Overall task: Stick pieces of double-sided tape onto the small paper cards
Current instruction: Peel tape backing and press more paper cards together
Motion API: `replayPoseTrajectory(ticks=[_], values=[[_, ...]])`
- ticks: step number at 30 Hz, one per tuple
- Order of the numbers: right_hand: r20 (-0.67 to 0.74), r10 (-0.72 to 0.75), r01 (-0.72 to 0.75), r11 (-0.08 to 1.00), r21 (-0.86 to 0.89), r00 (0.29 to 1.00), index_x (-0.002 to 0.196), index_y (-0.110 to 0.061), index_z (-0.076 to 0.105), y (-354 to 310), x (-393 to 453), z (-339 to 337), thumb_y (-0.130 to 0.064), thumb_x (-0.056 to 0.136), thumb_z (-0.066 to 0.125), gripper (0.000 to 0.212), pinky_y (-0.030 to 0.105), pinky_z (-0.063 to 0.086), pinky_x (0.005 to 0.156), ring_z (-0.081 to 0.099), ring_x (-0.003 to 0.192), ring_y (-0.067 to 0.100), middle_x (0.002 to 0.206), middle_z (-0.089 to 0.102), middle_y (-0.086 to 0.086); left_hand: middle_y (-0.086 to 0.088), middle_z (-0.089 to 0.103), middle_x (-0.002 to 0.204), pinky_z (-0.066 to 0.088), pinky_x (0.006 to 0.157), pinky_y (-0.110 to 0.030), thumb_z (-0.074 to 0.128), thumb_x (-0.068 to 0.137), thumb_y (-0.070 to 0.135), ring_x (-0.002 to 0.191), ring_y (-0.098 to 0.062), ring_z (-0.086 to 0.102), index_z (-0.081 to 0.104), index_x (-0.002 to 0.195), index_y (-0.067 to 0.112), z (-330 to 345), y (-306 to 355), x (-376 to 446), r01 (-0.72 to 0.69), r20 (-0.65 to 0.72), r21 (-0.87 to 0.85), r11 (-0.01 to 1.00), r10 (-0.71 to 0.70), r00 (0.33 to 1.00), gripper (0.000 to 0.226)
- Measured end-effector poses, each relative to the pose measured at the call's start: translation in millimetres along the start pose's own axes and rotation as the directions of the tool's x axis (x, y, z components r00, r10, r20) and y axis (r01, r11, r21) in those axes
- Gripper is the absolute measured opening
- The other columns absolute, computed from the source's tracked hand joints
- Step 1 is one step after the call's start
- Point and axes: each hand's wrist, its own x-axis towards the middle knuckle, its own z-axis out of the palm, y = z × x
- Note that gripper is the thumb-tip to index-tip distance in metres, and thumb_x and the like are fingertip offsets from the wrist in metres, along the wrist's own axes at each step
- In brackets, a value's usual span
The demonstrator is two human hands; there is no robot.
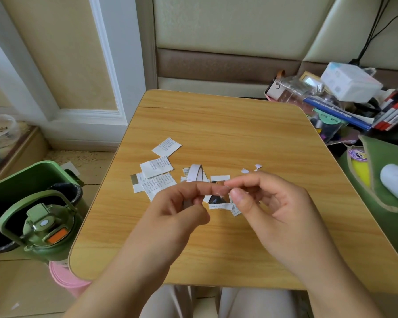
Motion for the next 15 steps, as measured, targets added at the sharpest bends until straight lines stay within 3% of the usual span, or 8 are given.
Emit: replayPoseTrajectory(ticks=[5, 9, 11, 15], values=[[-0.093, -0.041, 0.039, 0.999, -0.025, 0.995, 0.084, -0.028, 0.07, 0, -1, 7, -0.032, 0.08, 0.064, 0.009, 0.026, 0.048, 0.073, 0.061, 0.08, 0.017, 0.085, 0.066, -0.011, -0.003, 0.033, 0.074, 0.023, 0.068, -0.03, 0.053, 0.062, 0.015, 0.072, -0.022, 0.027, 0.076, 0.091, 0.028, 1, 3, -3, 0.003, 0.0, 0.041, 0.999, -0.003, 1.0, 0.039], [-0.139, -0.093, 0.082, 0.993, -0.082, 0.986, 0.08, -0.022, 0.069, -1, -2, 10, -0.016, 0.081, 0.067, 0.006, 0.012, 0.041, 0.075, 0.058, 0.082, 0.01, 0.084, 0.061, -0.01, 0.003, 0.038, 0.07, 0.031, 0.062, -0.019, 0.052, 0.062, 0.016, 0.068, -0.014, 0.033, 0.075, 0.087, 0.031, 0, 3, -5, 0.001, -0.018, 0.086, 0.996, 0.001, 1.0, 0.038], [-0.133, -0.094, 0.084, 0.993, -0.082, 0.987, 0.079, -0.019, 0.069, -1, -3, 12, -0.013, 0.081, 0.066, 0.007, 0.008, 0.038, 0.074, 0.057, 0.085, 0.006, 0.085, 0.061, -0.006, 0.007, 0.039, 0.068, 0.032, 0.053, -0.01, 0.051, 0.062, 0.017, 0.063, -0.009, 0.035, 0.075, 0.084, 0.033, -1, 2, -5, -0.002, -0.031, 0.11, 0.994, 0.006, 0.999, 0.036], [-0.106, -0.077, 0.072, 0.996, -0.049, 0.991, 0.078, -0.02, 0.068, 3, -5, 14, -0.017, 0.083, 0.066, 0.006, 0.008, 0.037, 0.073, 0.058, 0.087, 0.009, 0.086, 0.063, -0.003, 0.014, 0.035, 0.064, 0.031, 0.05, -0.008, 0.052, 0.066, 0.016, 0.059, -0.004, 0.037, 0.073, 0.082, 0.035, 0, -2, -5, -0.017, -0.065, 0.167, 0.986, 0.028, 0.997, 0.032]])
